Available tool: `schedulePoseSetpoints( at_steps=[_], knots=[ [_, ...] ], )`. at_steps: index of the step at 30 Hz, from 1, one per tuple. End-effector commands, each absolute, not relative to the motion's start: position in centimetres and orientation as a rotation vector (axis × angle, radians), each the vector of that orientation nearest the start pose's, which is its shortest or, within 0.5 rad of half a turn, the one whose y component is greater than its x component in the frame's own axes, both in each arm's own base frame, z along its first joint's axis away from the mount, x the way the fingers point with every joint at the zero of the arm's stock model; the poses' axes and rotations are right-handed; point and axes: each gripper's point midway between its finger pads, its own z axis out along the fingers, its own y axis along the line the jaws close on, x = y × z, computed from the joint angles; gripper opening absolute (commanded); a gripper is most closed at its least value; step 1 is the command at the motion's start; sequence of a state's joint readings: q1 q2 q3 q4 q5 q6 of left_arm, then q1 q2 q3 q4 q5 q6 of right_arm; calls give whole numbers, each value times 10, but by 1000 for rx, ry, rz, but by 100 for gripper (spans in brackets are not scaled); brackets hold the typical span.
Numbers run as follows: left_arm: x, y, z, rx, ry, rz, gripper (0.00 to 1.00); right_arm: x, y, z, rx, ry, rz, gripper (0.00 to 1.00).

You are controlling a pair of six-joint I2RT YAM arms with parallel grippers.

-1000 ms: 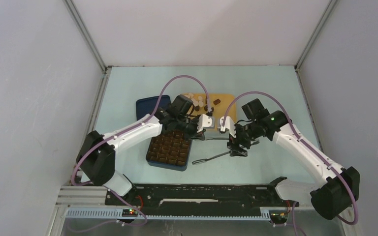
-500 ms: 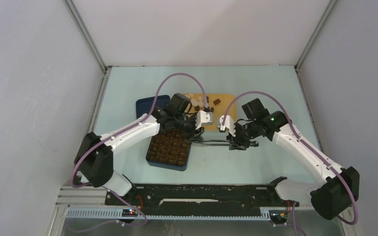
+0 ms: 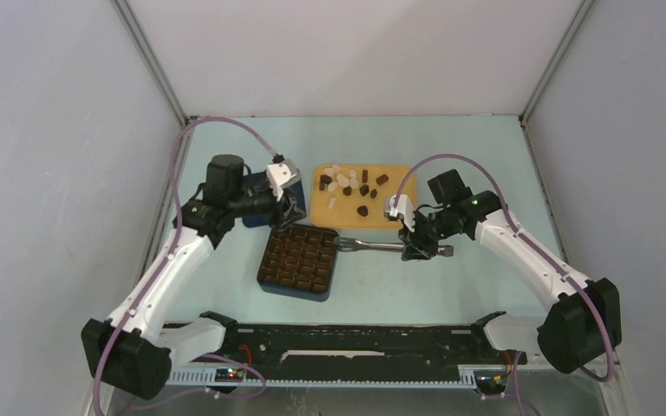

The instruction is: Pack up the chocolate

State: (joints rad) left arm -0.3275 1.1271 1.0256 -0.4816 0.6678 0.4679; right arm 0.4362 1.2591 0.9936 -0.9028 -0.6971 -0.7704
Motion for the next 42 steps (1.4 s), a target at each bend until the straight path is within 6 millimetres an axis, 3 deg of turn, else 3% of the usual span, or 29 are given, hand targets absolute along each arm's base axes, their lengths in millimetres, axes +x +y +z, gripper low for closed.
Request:
schedulePoseSetpoints(
  at_steps=[1, 7, 15, 21, 30, 37, 42],
  knots=[
    [263, -168, 223, 1010, 1836, -603, 64, 218, 195, 147, -1461, 2021, 756, 29],
    [261, -135, 226, 858, 1900, -510, 64, 264, 194, 155, -1281, 2147, 589, 31],
    [249, -108, 231, 808, 1958, -366, 64, 301, 201, 159, -1143, 2292, 529, 36],
    [235, -93, 241, 740, 1981, -309, 64, 327, 214, 164, -1071, 2317, 540, 47],
    [217, -80, 249, 653, 1985, -276, 64, 374, 218, 158, -986, 2403, 429, 44],
    [214, -75, 245, 630, 1987, -260, 64, 387, 233, 149, -1030, 2448, 415, 36],
    [213, -75, 242, 629, 1988, -260, 64, 398, 242, 137, -1046, 2471, 353, 36]
  ],
)
